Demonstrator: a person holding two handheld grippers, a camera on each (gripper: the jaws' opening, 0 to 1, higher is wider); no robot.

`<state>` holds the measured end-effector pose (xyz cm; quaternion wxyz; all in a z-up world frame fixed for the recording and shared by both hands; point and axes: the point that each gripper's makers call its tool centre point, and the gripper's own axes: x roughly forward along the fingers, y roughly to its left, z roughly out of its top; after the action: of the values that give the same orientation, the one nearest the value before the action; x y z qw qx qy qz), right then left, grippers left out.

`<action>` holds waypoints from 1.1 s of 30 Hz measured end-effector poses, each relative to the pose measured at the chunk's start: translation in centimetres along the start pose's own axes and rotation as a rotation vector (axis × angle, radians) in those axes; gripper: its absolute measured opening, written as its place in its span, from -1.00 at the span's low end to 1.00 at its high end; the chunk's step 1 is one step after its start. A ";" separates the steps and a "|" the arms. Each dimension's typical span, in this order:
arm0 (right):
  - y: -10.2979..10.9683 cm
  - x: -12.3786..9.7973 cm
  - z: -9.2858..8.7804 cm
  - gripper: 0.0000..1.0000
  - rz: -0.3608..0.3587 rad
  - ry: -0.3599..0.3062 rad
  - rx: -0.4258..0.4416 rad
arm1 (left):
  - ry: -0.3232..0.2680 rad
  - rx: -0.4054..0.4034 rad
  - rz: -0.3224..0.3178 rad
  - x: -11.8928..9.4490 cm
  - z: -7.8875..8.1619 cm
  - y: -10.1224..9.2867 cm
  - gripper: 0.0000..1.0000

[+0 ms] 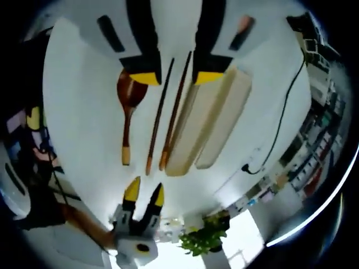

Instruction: Arrange the utensils inside the cutlery case until each visible utensil rests in its matching compartment.

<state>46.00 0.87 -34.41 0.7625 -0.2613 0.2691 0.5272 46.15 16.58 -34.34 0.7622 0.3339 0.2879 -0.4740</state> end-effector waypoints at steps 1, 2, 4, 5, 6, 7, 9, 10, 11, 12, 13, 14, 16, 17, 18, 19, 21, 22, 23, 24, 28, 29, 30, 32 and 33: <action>0.0 0.1 0.0 -0.45 0.004 0.008 -0.005 | 0.010 0.015 -0.021 0.2 0.2 -0.3 -0.58; 0.0 0.2 0.0 -0.45 0.007 0.016 -0.008 | 0.015 0.026 -0.030 0.3 0.4 -0.5 -0.59; 0.0 0.3 -0.1 -0.46 0.015 0.038 -0.021 | 0.033 0.042 -0.047 0.7 0.6 -0.7 -0.59; 0.1 0.3 -0.1 -0.46 0.022 0.050 -0.031 | 0.044 0.046 -0.054 0.9 0.6 -0.7 -0.59; 0.2 0.3 -0.2 -0.46 0.032 0.064 -0.044 | 0.058 0.049 -0.060 1.0 0.6 -0.7 -0.60; 0.3 0.3 -0.5 -0.47 0.046 0.089 -0.065 | 0.071 0.057 -0.064 1.1 0.6 -0.7 -0.60; 0.5 0.4 -0.8 -0.47 0.058 0.127 -0.092 | 0.071 0.067 -0.067 1.1 0.9 -0.6 -0.62; 0.5 0.5 -0.7 -0.48 0.063 0.129 -0.098 | 0.072 0.067 -0.078 1.2 1.0 -0.8 -0.64; 0.6 0.5 -0.8 -0.51 0.072 0.140 -0.102 | 0.076 0.063 -0.093 1.3 1.0 -1.1 -0.65; 0.8 0.6 -0.9 -0.54 0.089 0.160 -0.109 | 0.082 0.064 -0.103 1.5 1.1 -1.3 -0.65; 0.9 0.7 -0.9 -0.54 0.096 0.176 -0.117 | 0.090 0.073 -0.111 1.6 1.0 -1.5 -0.65; 1.0 0.8 -1.0 -0.54 0.104 0.190 -0.129 | 0.102 0.091 -0.119 1.7 0.9 -1.7 -0.65; 1.1 1.0 -0.9 -0.54 0.116 0.206 -0.140 | 0.120 0.108 -0.138 2.0 0.8 -2.0 -0.64; 1.1 1.1 -0.9 -0.54 0.121 0.216 -0.141 | 0.124 0.103 -0.143 2.1 0.8 -2.1 -0.64; 1.2 1.2 -0.9 -0.54 0.126 0.222 -0.142 | 0.130 0.097 -0.152 2.2 0.9 -2.1 -0.64; 1.2 1.3 -0.9 -0.54 0.134 0.231 -0.145 | 0.127 0.090 -0.165 2.2 1.0 -2.3 -0.64; 1.1 1.6 -1.2 -0.58 0.145 0.267 -0.139 | 0.136 0.069 -0.165 2.4 1.2 -2.4 -0.64; 1.1 1.6 -1.4 -0.61 0.153 0.287 -0.133 | 0.150 0.087 -0.160 2.5 1.2 -2.4 -0.64; 1.0 1.8 -1.5 -0.62 0.156 0.298 -0.129 | 0.156 0.100 -0.160 2.6 1.1 -2.3 -0.64; 1.0 1.9 -1.6 -0.62 0.159 0.303 -0.130 | 0.159 0.100 -0.160 2.7 1.1 -2.4 -0.64; 0.9 2.2 -1.9 -0.62 0.182 0.341 -0.133 | 0.186 0.081 -0.182 3.2 1.0 -2.4 -0.65; 0.9 2.2 -2.0 -0.62 0.186 0.353 -0.136 | 0.195 0.077 -0.190 3.2 0.9 -2.5 -0.65; 0.8 2.3 -2.1 -0.62 0.187 0.363 -0.141 | 0.199 0.076 -0.197 3.3 0.9 -2.5 -0.65; 0.8 2.5 -2.3 -0.63 0.198 0.365 -0.136 | 0.185 0.042 -0.240 3.5 1.1 -3.0 -0.68; 0.5 2.2 -2.1 -0.62 0.210 0.373 -0.096 | 0.186 0.005 -0.245 3.6 1.1 -3.0 -0.70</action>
<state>45.93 1.07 -37.48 0.6270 -0.3608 0.4060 0.5584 44.93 12.80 -37.13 0.6678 0.3406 0.3949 -0.5312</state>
